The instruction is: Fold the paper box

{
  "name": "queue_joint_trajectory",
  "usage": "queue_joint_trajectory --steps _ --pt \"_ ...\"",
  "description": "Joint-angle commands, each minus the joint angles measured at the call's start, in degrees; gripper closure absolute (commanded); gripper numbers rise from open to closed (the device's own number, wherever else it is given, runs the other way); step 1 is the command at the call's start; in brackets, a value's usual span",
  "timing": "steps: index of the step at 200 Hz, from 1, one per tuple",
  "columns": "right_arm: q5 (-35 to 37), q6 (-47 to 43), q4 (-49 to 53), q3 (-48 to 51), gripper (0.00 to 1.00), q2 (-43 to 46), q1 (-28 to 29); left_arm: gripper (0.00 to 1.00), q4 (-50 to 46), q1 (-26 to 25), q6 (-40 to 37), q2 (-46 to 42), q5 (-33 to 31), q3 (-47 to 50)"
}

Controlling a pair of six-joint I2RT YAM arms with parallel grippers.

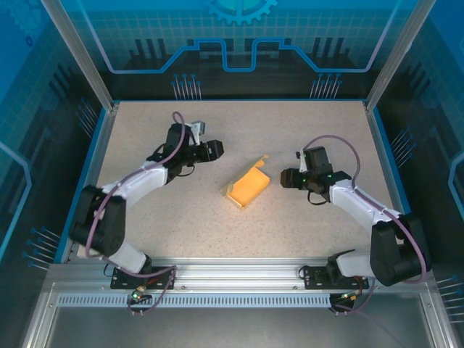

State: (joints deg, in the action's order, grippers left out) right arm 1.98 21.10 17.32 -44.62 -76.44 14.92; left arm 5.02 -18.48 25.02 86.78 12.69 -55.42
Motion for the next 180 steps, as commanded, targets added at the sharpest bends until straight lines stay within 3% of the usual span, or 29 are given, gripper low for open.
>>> queue_joint_trajectory --steps 1,117,154,180 --pt "5.1 -2.1 5.4 -5.2 0.32 -3.8 -0.9 0.33 -0.6 -1.5 -1.7 -5.6 -3.5 2.9" --pt "13.9 5.7 8.8 -19.4 0.36 -25.6 3.4 0.32 -1.6 -2.9 -2.5 -9.3 -5.1 5.7" --pt "15.9 6.5 9.0 -21.0 0.42 -28.4 3.8 0.32 -1.9 -2.9 -3.1 -9.3 -5.3 6.0" --pt "17.0 6.8 8.6 -21.0 0.53 -28.2 3.9 0.32 -1.9 -2.9 -3.4 -9.4 -5.4 6.1"
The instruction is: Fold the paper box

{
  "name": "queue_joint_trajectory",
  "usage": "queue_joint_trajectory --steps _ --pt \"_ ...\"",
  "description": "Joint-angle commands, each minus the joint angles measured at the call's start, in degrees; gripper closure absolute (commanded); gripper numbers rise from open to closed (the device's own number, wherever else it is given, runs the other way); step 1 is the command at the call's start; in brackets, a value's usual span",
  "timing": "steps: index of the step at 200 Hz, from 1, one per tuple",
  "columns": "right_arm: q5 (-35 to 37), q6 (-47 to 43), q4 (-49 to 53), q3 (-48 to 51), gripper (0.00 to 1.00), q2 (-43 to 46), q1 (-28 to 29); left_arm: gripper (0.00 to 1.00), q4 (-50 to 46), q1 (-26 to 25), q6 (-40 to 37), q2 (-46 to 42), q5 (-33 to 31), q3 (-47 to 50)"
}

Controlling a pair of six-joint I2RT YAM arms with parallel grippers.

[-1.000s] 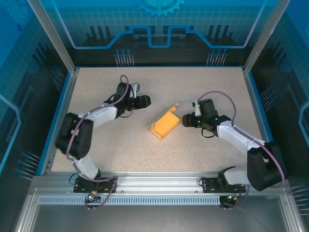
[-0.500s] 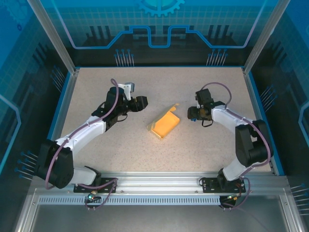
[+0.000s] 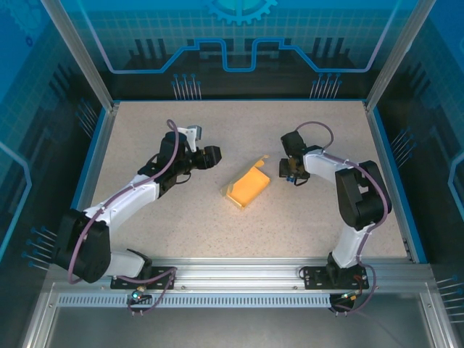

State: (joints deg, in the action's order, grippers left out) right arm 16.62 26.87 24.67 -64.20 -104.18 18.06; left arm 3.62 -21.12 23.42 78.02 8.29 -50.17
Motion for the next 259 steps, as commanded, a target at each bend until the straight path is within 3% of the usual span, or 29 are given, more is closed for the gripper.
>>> queue_joint_trajectory --steps 1,41,71,99,120,174,259 --pt "2.4 1.1 1.3 -1.4 0.53 -0.5 0.7 0.32 -0.5 -0.2 -1.8 -0.6 -1.0 0.9" --pt "2.7 2.1 1.2 0.4 0.64 2.8 1.1 0.32 -0.8 -0.2 -2.0 -1.0 -1.1 1.4" --pt "-2.3 5.2 0.0 6.4 0.65 13.2 2.5 0.31 -1.9 -0.2 -2.7 -3.0 -2.0 2.6" --pt "-5.7 12.6 -3.0 12.7 0.67 24.3 8.1 0.31 -1.3 -0.1 -2.7 -5.3 -3.3 4.6" --pt "-5.1 19.6 -5.8 15.6 0.67 27.8 14.5 0.31 -0.9 -0.1 -2.4 -6.1 -3.9 5.5" --pt "-0.5 32.5 -17.0 19.2 0.68 25.7 23.2 0.31 -0.8 0.0 -1.1 -8.7 -4.6 7.0" --pt "-0.7 35.9 -24.2 17.9 0.68 17.7 24.7 0.30 0.0 0.1 -1.2 -9.2 -4.3 8.1"
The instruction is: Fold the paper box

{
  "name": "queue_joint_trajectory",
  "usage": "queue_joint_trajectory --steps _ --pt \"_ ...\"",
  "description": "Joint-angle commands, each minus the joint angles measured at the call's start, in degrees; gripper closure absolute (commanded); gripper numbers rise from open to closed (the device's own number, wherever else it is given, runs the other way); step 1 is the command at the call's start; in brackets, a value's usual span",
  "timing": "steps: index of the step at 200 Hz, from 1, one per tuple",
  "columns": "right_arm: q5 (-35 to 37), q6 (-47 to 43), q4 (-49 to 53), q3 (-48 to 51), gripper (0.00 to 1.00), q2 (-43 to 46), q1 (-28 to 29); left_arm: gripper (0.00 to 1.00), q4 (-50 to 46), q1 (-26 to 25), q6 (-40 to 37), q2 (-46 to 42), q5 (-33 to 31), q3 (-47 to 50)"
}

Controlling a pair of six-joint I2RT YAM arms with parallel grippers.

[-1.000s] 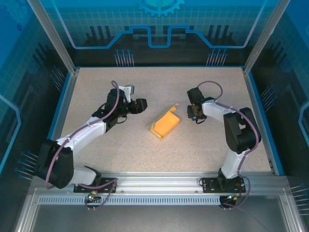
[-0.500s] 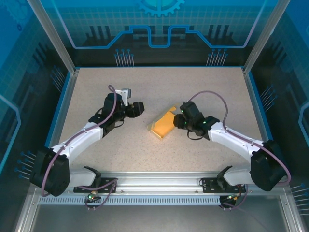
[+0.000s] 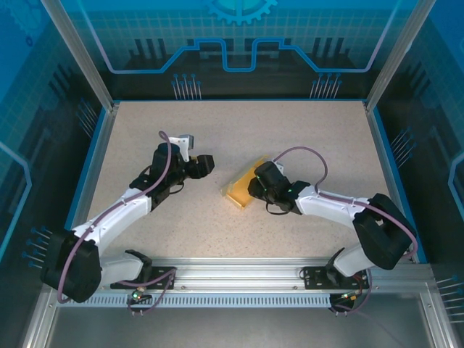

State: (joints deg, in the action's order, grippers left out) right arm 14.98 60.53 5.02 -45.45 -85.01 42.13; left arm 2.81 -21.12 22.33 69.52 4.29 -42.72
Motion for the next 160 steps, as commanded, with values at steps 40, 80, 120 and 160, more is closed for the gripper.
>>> queue_joint_trajectory --steps 40,80,120,160 --pt "0.5 3.4 -5.7 -1.3 0.69 -3.0 0.7 0.30 0.9 0.1 -0.3 -0.4 -0.1 0.8" --pt "0.6 3.9 -6.6 -2.5 0.67 -5.5 0.8 0.30 1.0 0.1 -0.5 -0.3 0.1 0.8" --pt "-0.8 3.8 -7.3 -3.5 0.59 -7.1 0.7 0.29 0.8 0.2 -0.7 -0.3 0.0 0.8" --pt "-1.3 3.0 -6.9 -3.5 0.54 -6.3 0.7 0.30 1.0 0.3 -0.6 -0.2 0.2 0.9"
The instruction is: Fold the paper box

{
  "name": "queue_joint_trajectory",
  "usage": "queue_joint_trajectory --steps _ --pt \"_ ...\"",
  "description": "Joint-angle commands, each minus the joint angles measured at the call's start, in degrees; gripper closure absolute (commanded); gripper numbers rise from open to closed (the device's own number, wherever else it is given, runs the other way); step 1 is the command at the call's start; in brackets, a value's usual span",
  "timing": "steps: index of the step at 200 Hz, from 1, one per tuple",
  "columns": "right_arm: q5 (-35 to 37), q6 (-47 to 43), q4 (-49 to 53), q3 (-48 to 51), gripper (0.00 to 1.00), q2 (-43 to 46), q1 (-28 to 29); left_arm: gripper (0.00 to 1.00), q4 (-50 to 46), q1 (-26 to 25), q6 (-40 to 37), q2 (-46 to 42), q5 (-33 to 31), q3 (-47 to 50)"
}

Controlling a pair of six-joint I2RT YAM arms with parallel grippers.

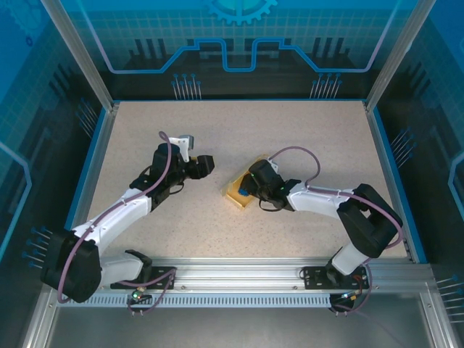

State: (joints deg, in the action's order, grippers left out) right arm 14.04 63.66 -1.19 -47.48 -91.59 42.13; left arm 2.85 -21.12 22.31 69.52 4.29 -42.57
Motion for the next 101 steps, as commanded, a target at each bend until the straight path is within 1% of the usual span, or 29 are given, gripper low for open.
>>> queue_joint_trajectory --steps 1,65,101 --pt "-0.3 -0.2 -0.7 -1.5 0.54 0.3 0.7 0.30 0.9 0.3 -0.6 -0.2 0.2 0.8" --pt "-1.2 -2.4 0.2 1.6 0.54 5.6 0.8 0.29 1.1 0.2 -0.5 0.1 0.3 0.8" --pt "-0.7 -5.5 4.5 5.3 0.53 11.1 1.5 0.28 1.7 1.0 0.2 0.9 2.0 0.8"
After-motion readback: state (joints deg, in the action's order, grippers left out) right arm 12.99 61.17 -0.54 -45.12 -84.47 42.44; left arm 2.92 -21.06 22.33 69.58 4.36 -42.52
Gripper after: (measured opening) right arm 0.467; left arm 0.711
